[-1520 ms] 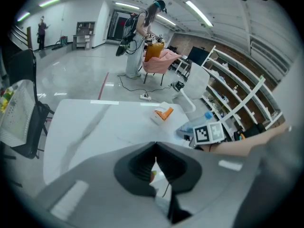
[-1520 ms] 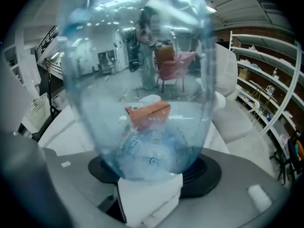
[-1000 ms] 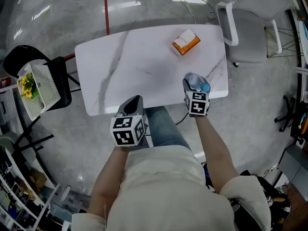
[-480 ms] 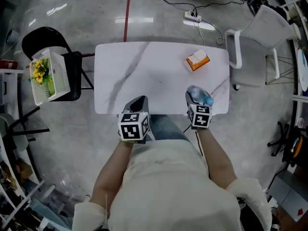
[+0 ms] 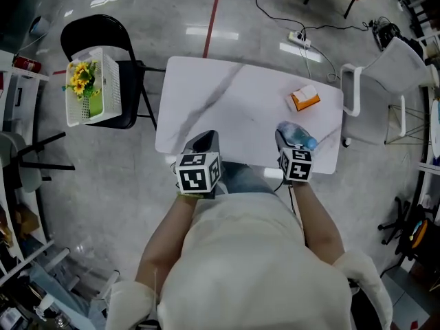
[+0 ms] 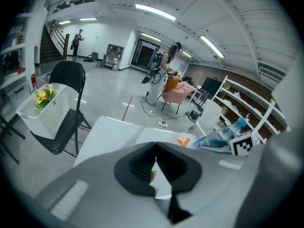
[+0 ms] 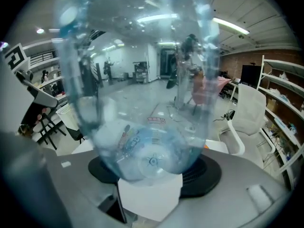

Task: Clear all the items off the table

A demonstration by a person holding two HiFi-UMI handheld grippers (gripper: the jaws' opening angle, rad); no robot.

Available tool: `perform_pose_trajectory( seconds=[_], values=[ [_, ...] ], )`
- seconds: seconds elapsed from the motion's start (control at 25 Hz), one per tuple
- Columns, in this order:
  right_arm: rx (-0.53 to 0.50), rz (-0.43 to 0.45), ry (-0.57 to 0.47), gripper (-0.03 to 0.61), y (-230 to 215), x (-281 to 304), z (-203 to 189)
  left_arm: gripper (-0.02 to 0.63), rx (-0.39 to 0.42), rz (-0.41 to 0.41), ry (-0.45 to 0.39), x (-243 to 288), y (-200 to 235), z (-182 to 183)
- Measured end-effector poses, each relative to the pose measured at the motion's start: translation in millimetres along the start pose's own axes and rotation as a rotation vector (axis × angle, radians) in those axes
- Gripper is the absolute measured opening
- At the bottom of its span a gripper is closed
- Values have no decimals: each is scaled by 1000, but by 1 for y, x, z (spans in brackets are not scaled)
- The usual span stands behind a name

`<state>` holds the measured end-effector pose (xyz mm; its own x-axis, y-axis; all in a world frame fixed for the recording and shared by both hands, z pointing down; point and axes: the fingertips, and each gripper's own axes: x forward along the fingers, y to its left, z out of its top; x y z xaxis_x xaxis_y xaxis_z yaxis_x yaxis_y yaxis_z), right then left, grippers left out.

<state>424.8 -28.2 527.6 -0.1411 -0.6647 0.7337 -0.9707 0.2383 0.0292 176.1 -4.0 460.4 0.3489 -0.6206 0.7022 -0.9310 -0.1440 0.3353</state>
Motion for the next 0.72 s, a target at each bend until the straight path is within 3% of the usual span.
perform_pose_trajectory(
  seconds=[0.72],
  values=[
    [-130,158,-75,328,184,23,101,9,-103,140,-105,-92,171,28]
  ],
)
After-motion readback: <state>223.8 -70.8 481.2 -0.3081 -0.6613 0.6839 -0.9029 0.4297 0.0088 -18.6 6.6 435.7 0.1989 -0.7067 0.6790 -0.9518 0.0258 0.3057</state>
